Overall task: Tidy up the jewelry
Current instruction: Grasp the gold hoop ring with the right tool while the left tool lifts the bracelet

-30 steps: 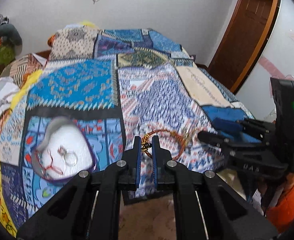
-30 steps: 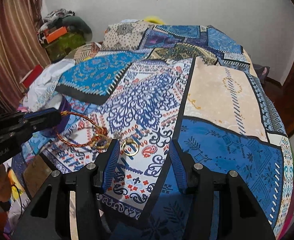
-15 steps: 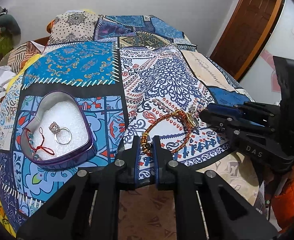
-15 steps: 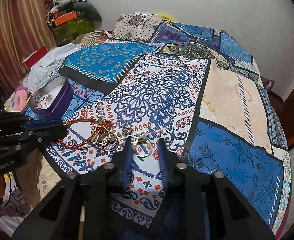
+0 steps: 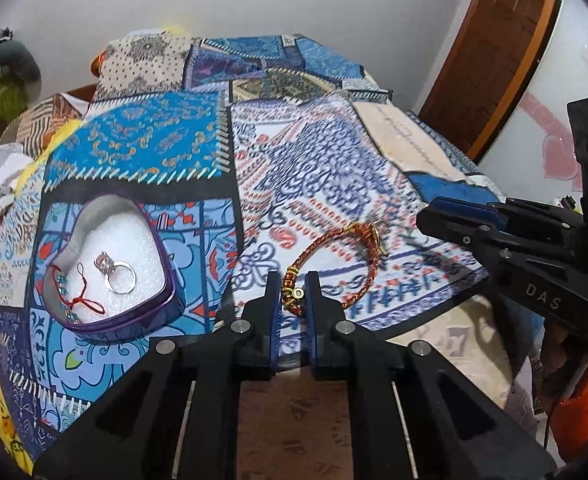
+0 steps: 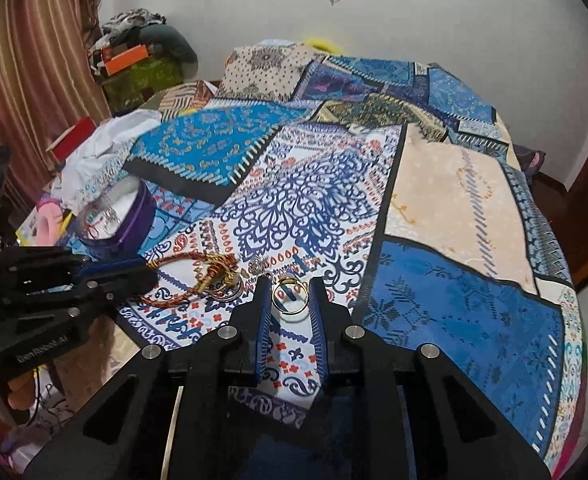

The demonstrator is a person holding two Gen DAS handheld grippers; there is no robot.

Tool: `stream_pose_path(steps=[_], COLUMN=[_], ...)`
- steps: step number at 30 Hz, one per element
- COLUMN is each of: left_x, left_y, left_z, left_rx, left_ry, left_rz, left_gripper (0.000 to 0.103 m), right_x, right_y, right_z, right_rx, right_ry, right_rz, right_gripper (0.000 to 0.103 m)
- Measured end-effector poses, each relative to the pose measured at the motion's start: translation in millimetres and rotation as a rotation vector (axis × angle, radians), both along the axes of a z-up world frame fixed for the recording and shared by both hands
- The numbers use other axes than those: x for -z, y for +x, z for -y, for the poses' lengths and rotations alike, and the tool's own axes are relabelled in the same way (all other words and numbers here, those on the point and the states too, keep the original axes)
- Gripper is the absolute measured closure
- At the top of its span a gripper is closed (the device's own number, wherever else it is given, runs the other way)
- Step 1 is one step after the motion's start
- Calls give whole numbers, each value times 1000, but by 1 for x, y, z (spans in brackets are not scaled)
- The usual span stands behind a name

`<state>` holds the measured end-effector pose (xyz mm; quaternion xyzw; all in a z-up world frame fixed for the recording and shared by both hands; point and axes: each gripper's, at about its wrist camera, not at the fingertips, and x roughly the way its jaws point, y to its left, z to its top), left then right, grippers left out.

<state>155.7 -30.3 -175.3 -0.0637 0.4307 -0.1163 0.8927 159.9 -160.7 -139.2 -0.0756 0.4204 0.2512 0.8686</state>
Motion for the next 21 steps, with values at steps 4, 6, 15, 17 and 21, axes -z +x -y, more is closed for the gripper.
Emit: stream_pose_path(steps=[4, 6, 15, 17, 21], left_x=[-24, -37, -84, -90, -93], left_y=[-9, -12, -29, -34, -39], left_z=[6, 8, 16, 15, 10], left_rx=[5, 8, 7, -1, -5], left_ry=[11, 20, 24, 18, 10], left_rz=[71, 106, 231, 244, 256], left_gripper=[94, 94, 94, 94, 94], right_x=[-13, -19, -38, -42, -47], right_y=[-5, -8, -23, -26, -31], right_z=[5, 7, 10, 9, 8], right_rx=[13, 17, 22, 18, 13], right_ry=[20, 30, 71, 79, 92], right_rz=[29, 41, 83, 92, 105], right_gripper=[86, 86, 86, 86, 86])
